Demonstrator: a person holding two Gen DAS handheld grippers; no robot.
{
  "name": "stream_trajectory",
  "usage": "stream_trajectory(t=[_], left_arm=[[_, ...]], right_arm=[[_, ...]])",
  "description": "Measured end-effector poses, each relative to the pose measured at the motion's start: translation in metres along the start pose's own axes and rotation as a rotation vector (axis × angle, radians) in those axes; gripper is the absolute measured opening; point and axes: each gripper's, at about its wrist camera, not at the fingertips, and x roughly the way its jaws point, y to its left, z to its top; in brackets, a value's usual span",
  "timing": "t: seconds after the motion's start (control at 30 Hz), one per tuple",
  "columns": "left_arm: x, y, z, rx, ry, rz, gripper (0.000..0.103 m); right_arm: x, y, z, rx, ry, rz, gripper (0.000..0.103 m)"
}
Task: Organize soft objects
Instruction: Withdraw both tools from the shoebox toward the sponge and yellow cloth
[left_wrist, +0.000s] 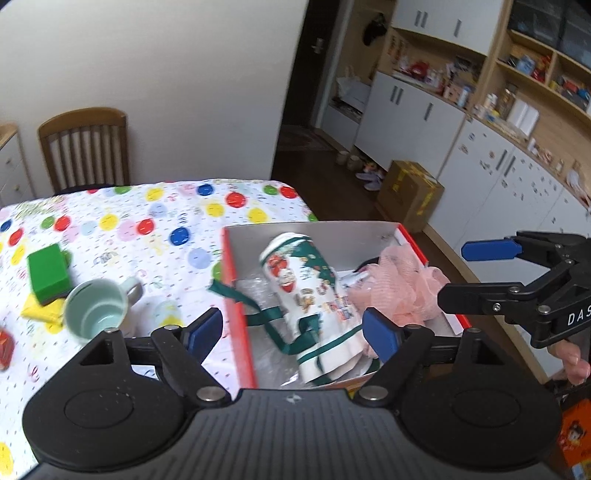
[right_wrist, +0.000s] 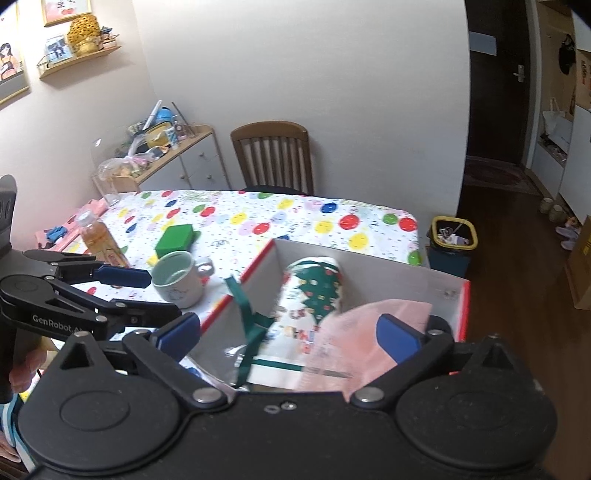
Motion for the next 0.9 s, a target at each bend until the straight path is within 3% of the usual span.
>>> stream_trajectory(t=[0.13, 0.27, 0.6, 0.9], left_arm=[[-0.014, 0.02, -0.006, -0.036, -0.019, 0.024, 0.086], [-0.022, 0.045, -0.011, -0.065, -0.038, 0.061, 0.1], [-0.04, 0.108, -0.018, -0.112, -0.102, 0.166, 0.101], [-0.035, 0.164, -0.024, -0.121, -0.106, 0.271, 0.101]], right_arm=[[0.008, 0.016, 0.006, -0.01, 0.009, 0.015, 0.103], [0.021, 0.037, 0.014, -0.027, 0.015, 0.014, 0.103], [0.066, 0.096, 0.044, -0.043, 0.041, 0.035, 0.103], [0.125, 0.147, 0.078, -0.041, 0.083, 0.061, 0.103]])
